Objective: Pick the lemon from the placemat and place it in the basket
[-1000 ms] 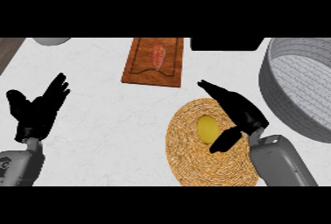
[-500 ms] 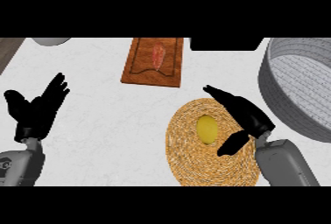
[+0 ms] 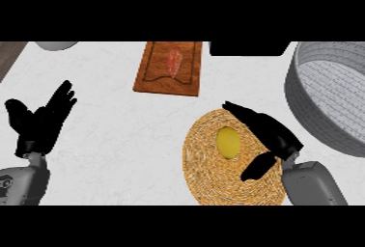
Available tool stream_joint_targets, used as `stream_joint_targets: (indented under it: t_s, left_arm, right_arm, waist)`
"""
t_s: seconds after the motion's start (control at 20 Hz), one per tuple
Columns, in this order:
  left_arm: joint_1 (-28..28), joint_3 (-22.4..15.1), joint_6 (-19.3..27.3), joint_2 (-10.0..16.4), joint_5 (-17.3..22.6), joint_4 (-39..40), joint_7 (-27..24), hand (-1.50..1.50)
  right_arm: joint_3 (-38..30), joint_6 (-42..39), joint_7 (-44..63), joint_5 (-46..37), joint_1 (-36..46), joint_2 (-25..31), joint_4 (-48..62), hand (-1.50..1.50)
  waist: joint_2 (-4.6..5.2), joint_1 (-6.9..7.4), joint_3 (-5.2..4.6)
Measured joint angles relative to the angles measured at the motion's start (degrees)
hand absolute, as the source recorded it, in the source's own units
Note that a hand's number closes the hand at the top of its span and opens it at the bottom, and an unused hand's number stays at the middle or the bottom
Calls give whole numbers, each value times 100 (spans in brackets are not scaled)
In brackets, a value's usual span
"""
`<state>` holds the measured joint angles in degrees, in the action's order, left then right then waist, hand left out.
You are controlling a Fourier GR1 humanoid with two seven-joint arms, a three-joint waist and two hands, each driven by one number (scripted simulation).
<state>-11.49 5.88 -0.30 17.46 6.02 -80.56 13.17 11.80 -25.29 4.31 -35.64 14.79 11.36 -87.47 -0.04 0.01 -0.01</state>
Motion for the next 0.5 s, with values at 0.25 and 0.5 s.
stream_joint_targets:
  t_s: [0.25,0.5]
  left_arm:
    - [79,37,-54,-107,-110,-25,-58,0]
    - [30,194,-223,-94,-111,111,-121,0]
  right_arm:
    - [161,183,95,-428,-86,-197,34,-150]
    - [150,269,107,-747,52,-317,291,-150]
  waist:
    - [1,2,0]
    - [2,6,1]
